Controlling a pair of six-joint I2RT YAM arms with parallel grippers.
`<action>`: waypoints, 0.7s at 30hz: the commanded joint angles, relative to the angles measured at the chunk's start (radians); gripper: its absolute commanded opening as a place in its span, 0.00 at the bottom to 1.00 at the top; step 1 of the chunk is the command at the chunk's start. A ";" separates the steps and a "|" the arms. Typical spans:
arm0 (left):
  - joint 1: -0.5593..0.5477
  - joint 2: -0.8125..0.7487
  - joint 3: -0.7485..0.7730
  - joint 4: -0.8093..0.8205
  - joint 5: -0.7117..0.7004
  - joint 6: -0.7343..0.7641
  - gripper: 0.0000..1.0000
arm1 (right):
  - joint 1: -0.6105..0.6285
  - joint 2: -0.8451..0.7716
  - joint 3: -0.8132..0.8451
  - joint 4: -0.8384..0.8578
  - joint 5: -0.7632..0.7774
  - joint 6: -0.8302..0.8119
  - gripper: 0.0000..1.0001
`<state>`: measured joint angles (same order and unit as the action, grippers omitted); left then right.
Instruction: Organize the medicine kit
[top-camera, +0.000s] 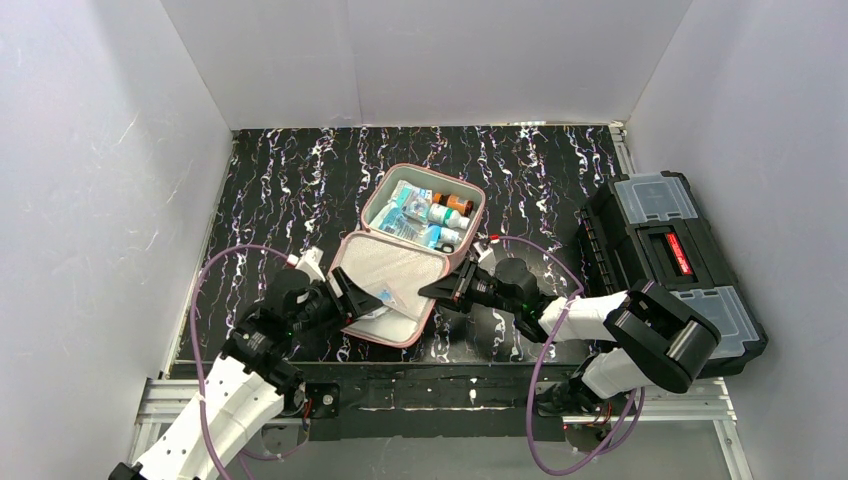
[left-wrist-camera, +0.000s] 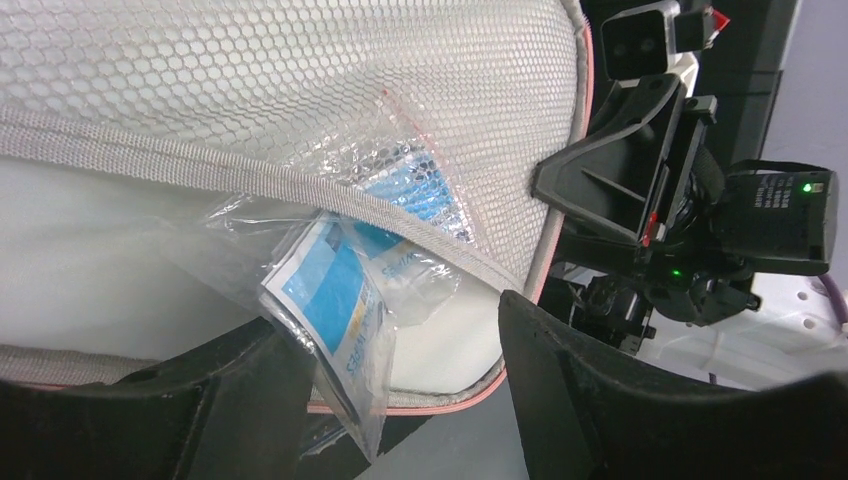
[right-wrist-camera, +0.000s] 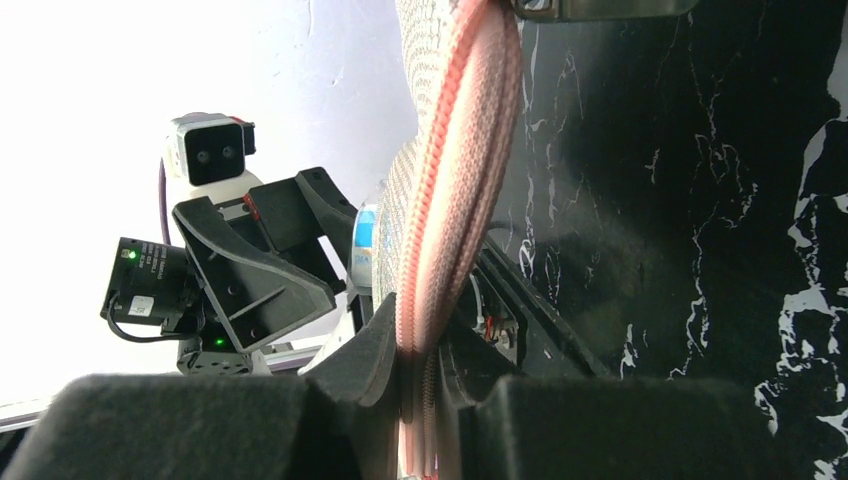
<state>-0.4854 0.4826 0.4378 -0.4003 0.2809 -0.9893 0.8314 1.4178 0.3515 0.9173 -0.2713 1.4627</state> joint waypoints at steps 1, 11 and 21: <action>0.004 0.047 0.087 -0.111 0.042 0.073 0.64 | 0.002 -0.025 0.025 0.181 0.033 0.040 0.01; 0.004 0.066 0.203 -0.207 0.058 0.122 0.66 | 0.002 -0.099 0.032 0.151 0.087 0.085 0.01; 0.004 0.130 0.376 -0.340 0.057 0.221 0.73 | 0.002 -0.198 0.030 0.070 0.148 0.100 0.01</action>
<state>-0.4854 0.5963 0.7377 -0.6581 0.3267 -0.8334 0.8326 1.2780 0.3515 0.8967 -0.1870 1.5582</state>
